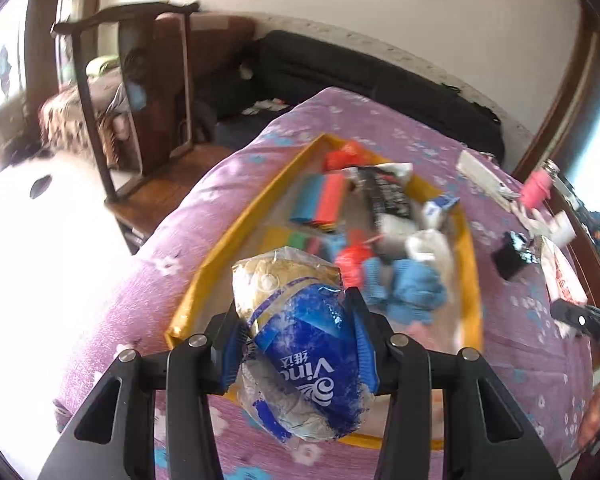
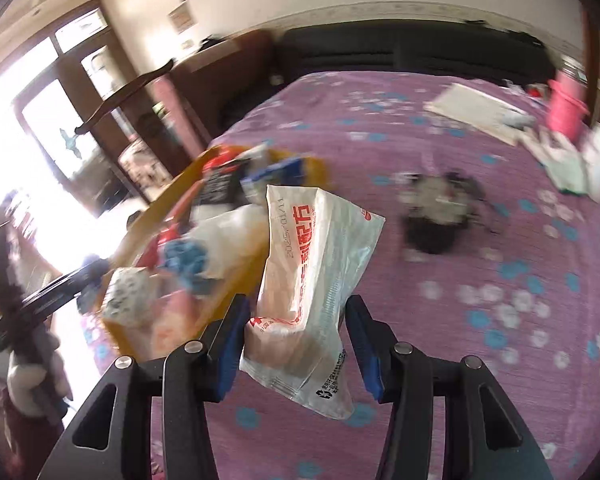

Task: Organize soft objects
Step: 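Carry both bags to the tray and open both grippers to drop them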

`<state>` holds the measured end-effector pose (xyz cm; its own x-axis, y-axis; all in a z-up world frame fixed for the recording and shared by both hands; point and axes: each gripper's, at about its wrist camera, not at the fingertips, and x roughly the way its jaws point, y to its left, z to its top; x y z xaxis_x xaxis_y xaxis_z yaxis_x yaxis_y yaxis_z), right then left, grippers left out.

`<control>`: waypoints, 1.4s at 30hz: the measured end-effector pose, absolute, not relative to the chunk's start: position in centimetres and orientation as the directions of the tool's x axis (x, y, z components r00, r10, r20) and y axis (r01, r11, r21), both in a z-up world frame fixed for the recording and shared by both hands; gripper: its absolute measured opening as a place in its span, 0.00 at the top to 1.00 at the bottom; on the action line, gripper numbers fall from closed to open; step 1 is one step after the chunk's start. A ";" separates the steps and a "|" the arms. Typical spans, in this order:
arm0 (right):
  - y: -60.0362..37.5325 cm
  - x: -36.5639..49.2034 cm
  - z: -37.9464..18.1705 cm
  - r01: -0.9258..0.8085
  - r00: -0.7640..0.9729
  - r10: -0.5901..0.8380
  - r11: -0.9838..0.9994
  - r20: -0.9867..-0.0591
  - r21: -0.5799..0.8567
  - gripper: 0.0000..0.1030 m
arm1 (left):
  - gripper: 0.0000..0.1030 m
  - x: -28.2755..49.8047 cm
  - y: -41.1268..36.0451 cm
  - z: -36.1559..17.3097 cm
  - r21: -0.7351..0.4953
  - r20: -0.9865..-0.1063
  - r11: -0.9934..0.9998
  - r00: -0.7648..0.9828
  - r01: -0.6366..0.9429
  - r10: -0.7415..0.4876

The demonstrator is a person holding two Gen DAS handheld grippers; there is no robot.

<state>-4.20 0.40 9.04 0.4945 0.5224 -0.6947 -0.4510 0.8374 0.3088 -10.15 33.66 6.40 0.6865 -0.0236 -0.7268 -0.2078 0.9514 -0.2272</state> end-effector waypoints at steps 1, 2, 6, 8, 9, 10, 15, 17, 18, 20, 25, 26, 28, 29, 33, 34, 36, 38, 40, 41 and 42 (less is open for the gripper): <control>1.5 -4.1 9.1 -0.466 0.483 0.530 0.829 -0.697 0.308 0.48 | 0.56 -9.8 34.1 5.9 -0.229 -0.733 0.949 0.680 -0.216 -0.022; 3.1 -4.2 9.0 -0.486 0.467 0.539 0.819 -0.701 0.306 0.48 | 0.56 -9.8 34.4 5.7 -0.229 -0.736 0.949 0.677 -0.218 -0.022; 7.7 -4.2 8.6 -0.545 0.410 0.564 0.782 -0.717 0.303 0.48 | 0.55 -9.0 34.8 4.2 -0.237 -0.750 0.949 0.660 -0.209 -0.042; 10.2 -4.3 8.3 -0.576 0.379 0.573 0.761 -0.727 0.299 0.48 | 0.51 -8.7 35.1 3.8 -0.242 -0.750 0.946 0.660 -0.214 -0.042; 11.0 -4.2 8.2 -0.586 0.371 0.573 0.755 -0.731 0.295 0.48 | 0.50 -8.5 35.4 3.6 -0.254 -0.748 0.943 0.661 -0.215 -0.051; 12.0 -4.3 8.1 -0.597 0.360 0.574 0.748 -0.736 0.291 0.48 | 0.49 -8.5 35.5 3.7 -0.262 -0.741 0.942 0.669 -0.212 -0.056; 16.0 -3.9 6.8 -0.629 0.270 0.604 0.700 -0.750 0.338 0.48 | 0.39 -9.2 35.2 4.3 -0.284 -0.718 0.941 0.692 -0.185 -0.081; 17.0 -3.9 6.4 -0.634 0.257 0.601 0.696 -0.757 0.337 0.48 | 0.34 -9.9 35.1 4.8 -0.284 -0.701 0.942 0.709 -0.179 -0.077; 17.5 -3.7 6.1 -0.635 0.250 0.596 0.696 -0.763 0.336 0.48 | 0.33 -10.2 35.1 5.0 -0.283 -0.695 0.942 0.715 -0.181 -0.072; 18.1 -3.2 5.3 -0.630 0.247 0.580 0.705 -0.777 0.326 0.48 | 0.30 -11.0 35.2 5.4 -0.286 -0.676 0.940 0.734 -0.185 -0.061; 18.5 -2.2 4.7 -0.619 0.291 0.546 0.734 -0.786 0.281 0.46 | 0.26 -12.1 35.6 6.3 -0.287 -0.645 0.937 0.763 -0.199 -0.036; 18.6 -2.1 4.7 -0.620 0.305 0.538 0.739 -0.786 0.265 0.45 | 0.24 -12.2 35.5 6.6 -0.275 -0.639 0.940 0.769 -0.203 -0.021; 18.5 -2.0 4.8 -0.619 0.321 0.529 0.745 -0.786 0.248 0.38 | 0.20 -12.4 35.1 6.9 -0.247 -0.628 0.943 0.778 -0.222 0.019; 18.5 -2.0 4.9 -0.622 0.326 0.530 0.744 -0.783 0.244 0.36 | 0.18 -12.5 34.9 7.2 -0.228 -0.619 0.945 0.784 -0.235 0.046; 17.2 -3.4 6.1 -0.650 0.355 0.570 0.720 -0.741 0.243 0.25 | 0.11 -13.3 34.0 8.4 -0.173 -0.580 0.945 0.804 -0.279 0.132; 16.5 -4.0 6.5 -0.656 0.368 0.584 0.714 -0.723 0.243 0.23 | 0.10 -13.5 33.7 8.6 -0.157 -0.568 0.942 0.808 -0.295 0.158; 15.0 -5.3 7.3 -0.662 0.406 0.601 0.712 -0.688 0.232 0.17 | 0.08 -14.3 32.9 9.5 -0.088 -0.523 0.924 0.807 -0.372 0.275; 13.5 -6.3 7.9 -0.660 0.449 0.606 0.720 -0.656 0.213 0.14 | 0.00 -15.6 31.7 10.7 0.016 -0.438 0.859 0.769 -0.511 0.465; 12.1 -7.4 8.2 -0.654 0.484 0.603 0.731 -0.634 0.196 0.13 | 0.00 -16.8 30.4 11.7 0.049 -0.364 0.813 0.747 -0.581 0.556; 11.1 -8.1 8.4 -0.649 0.504 0.603 0.737 -0.619 0.190 0.13 | 0.00 -17.5 29.7 12.3 0.039 -0.324 0.813 0.763 -0.581 0.560; 10.5 -8.5 8.5 -0.645 0.515 0.601 0.741 -0.611 0.186 0.13 | 0.00 -18.0 29.5 12.5 0.022 -0.309 0.824 0.780 -0.567 0.545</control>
<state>-8.52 10.52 8.50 0.5153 0.6015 -0.6105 -0.6452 0.7411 0.1856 -17.97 29.50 12.53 0.7795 0.5446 -0.3093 -0.5666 0.8237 0.0224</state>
